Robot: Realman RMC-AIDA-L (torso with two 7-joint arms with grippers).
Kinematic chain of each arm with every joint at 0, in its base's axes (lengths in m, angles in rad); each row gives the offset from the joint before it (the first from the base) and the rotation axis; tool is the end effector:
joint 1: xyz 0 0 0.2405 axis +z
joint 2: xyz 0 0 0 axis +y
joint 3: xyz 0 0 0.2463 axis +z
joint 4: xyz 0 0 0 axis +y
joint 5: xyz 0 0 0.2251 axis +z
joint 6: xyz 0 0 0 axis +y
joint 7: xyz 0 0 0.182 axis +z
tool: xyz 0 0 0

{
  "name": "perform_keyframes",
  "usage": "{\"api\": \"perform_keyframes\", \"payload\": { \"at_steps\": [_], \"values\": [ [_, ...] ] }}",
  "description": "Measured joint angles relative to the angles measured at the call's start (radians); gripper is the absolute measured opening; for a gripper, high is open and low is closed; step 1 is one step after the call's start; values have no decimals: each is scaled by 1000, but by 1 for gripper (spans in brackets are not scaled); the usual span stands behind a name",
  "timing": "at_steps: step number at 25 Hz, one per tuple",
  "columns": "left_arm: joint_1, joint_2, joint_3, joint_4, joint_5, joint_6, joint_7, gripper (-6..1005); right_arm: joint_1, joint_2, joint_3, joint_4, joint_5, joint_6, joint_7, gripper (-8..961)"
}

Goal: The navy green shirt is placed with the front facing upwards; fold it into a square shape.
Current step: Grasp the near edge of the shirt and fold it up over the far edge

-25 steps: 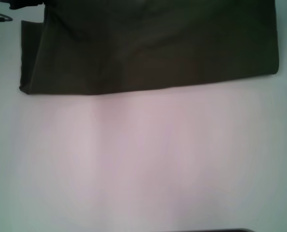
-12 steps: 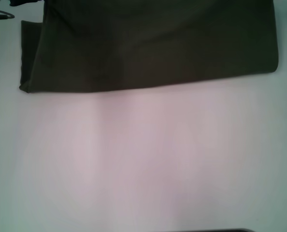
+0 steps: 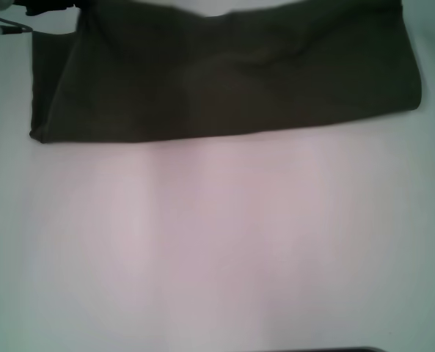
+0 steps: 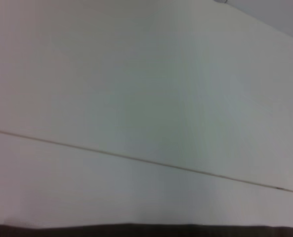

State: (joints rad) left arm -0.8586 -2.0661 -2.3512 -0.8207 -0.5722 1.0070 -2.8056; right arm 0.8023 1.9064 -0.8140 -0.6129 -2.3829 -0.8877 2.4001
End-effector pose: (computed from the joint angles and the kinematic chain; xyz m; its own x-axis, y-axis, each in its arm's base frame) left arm -0.2125 0.4964 0.0133 0.2614 0.7831 0.5642 0.9456 -0.0906 -0.3123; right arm 0.2779 0.5003 0.0542 0.4683 -0.7143 -0.5201 -0.8518 -0.2086 -0.4805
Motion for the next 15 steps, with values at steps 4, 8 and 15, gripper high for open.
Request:
{"api": "perform_keyframes", "payload": {
  "at_steps": [4,8,15],
  "values": [
    [1,-5,1,8,1,-4,-8,40,21,-6,2,10,-75,11,42,57],
    [14,-7,-7,7,3,-3,-14,124,31,-20,5,6,-97,13,62,208],
    [56,-5,-11,-85,-37,54,-17,521,37,-63,7,-14,-98,-97,91,508]
  ]
}}
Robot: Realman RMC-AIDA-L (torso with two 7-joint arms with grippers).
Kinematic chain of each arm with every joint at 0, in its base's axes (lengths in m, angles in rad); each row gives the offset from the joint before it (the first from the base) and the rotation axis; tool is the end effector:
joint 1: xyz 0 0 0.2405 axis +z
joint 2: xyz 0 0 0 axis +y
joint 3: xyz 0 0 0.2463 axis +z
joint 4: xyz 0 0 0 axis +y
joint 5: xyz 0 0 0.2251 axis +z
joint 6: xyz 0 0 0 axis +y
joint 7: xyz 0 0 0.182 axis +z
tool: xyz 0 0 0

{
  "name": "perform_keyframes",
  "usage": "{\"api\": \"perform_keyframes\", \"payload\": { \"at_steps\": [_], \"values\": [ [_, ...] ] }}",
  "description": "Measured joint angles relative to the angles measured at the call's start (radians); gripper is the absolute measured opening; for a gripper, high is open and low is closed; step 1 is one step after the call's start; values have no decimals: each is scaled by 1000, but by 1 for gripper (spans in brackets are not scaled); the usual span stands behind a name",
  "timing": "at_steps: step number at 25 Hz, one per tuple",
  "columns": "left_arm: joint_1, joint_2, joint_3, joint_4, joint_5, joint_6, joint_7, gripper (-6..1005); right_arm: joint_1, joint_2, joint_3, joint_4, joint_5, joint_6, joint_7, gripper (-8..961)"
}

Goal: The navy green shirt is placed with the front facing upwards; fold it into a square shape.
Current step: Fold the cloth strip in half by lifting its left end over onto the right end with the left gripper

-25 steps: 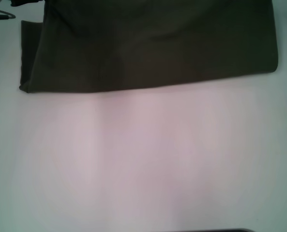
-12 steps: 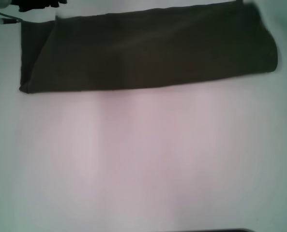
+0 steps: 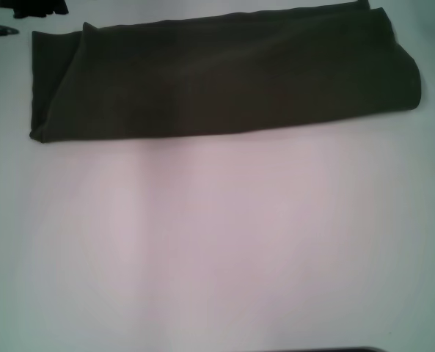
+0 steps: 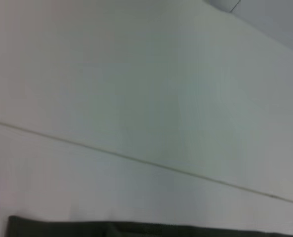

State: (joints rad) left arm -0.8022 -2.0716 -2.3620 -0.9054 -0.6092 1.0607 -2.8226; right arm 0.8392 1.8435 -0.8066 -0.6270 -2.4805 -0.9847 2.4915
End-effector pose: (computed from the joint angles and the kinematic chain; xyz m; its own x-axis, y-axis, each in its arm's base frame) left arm -0.2184 0.4873 0.0279 0.2178 0.7752 0.5930 0.9611 -0.0644 -0.2687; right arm 0.2745 0.5039 0.0823 0.4606 -0.7516 -0.4722 -0.8381 -0.1930 -0.5103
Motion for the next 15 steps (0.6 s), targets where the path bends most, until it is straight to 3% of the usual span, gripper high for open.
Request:
{"api": "perform_keyframes", "payload": {
  "at_steps": [4,10,15],
  "values": [
    [20,17,0,-56,-70,74,7,703,-5,-7,14,-65,4,-136,0,596],
    [39,62,-17,-105,-136,202,7,700,-9,-7,102,-159,7,-343,1,729],
    [49,92,-61,-117,-144,278,9,698,-6,-8,134,-202,8,-432,16,921]
  ]
}}
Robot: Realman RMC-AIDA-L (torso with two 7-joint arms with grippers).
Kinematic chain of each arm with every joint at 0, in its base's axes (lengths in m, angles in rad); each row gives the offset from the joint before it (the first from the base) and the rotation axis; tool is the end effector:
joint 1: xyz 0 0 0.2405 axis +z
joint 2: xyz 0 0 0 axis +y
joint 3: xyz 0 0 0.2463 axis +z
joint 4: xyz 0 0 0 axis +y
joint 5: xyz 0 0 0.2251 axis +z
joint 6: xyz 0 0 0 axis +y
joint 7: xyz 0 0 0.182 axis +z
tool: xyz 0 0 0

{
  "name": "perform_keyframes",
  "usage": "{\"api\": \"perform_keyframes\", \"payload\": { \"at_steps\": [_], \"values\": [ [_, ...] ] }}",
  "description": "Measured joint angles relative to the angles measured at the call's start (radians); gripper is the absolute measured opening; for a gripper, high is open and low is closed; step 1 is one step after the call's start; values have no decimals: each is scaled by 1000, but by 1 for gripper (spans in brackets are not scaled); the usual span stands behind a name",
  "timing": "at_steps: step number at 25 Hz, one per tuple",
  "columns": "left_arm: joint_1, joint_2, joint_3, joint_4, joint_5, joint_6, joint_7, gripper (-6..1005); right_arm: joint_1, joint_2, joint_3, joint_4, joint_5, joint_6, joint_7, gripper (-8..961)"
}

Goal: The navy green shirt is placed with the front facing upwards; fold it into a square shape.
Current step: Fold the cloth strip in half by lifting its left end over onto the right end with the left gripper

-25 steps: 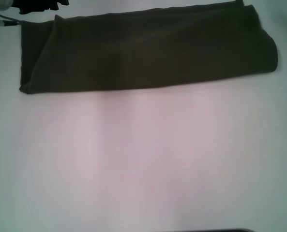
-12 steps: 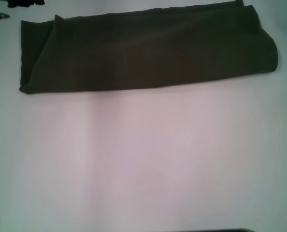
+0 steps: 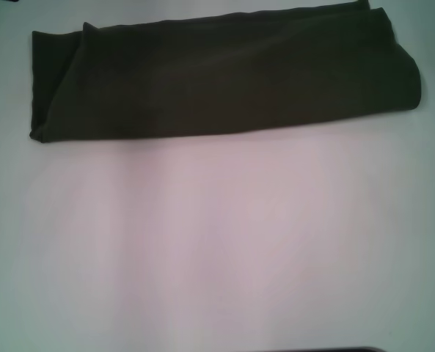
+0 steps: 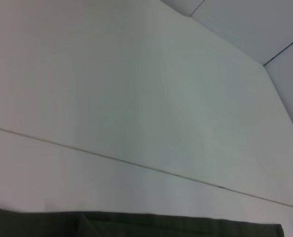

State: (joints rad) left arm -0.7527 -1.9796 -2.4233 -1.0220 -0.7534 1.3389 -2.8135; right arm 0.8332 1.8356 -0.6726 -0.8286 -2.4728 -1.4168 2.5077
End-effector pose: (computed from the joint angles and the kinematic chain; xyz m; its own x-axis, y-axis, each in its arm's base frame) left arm -0.2094 0.4657 0.0810 0.1833 0.8044 0.5652 0.9814 -0.1167 -0.1521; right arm 0.2321 0.4695 0.1058 0.4312 -0.8111 -0.3952 -0.8898 -0.3099 -0.3349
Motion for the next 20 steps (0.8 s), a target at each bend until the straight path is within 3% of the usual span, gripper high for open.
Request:
{"api": "perform_keyframes", "payload": {
  "at_steps": [14,20],
  "values": [
    [23,5,-3,3,-2,50,21,698,-7,-1,37,-39,2,-99,7,930],
    [67,-9,-5,-4,-3,65,47,698,-92,30,68,-66,78,-79,-80,930]
  ]
}}
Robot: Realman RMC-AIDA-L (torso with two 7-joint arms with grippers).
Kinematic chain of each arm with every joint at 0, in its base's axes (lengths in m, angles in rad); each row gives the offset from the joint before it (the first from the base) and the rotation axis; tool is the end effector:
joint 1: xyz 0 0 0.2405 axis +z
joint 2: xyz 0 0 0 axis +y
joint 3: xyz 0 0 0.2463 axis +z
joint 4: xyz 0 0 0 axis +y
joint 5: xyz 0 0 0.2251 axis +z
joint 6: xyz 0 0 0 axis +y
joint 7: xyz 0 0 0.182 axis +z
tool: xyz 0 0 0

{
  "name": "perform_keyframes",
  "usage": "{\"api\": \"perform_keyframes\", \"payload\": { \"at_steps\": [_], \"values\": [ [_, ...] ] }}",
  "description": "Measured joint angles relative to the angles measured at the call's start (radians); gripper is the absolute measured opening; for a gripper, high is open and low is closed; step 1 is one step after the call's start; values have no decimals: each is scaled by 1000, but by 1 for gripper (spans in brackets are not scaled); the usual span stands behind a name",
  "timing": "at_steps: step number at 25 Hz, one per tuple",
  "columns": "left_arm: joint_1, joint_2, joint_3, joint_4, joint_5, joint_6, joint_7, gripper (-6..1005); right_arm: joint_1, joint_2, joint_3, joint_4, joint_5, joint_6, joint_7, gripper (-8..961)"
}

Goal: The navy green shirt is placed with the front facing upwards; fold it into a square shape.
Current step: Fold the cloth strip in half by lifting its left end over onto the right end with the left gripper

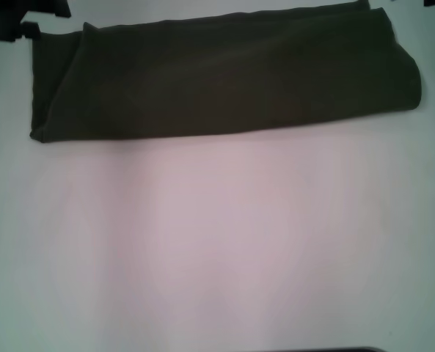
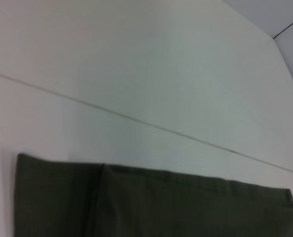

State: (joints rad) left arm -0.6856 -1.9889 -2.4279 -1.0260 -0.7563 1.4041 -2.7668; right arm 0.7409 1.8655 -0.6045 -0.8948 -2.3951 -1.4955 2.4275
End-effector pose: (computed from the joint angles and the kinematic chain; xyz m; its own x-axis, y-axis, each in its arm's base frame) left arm -0.2358 0.4406 0.0719 0.1654 0.8444 0.5096 0.9836 -0.1033 -0.1480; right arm 0.2480 0.4435 0.1094 0.4194 -0.7967 -0.4353 -0.9058 -0.3352 -0.2593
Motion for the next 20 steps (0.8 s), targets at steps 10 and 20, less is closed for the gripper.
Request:
{"api": "perform_keyframes", "payload": {
  "at_steps": [10,20],
  "values": [
    [71,-27,-16,-4,-117,5,39,690,-274,60,36,-68,403,-88,-233,930],
    [132,-67,-40,15,-231,1,176,684,-373,91,50,-37,417,-145,-328,931]
  ]
}}
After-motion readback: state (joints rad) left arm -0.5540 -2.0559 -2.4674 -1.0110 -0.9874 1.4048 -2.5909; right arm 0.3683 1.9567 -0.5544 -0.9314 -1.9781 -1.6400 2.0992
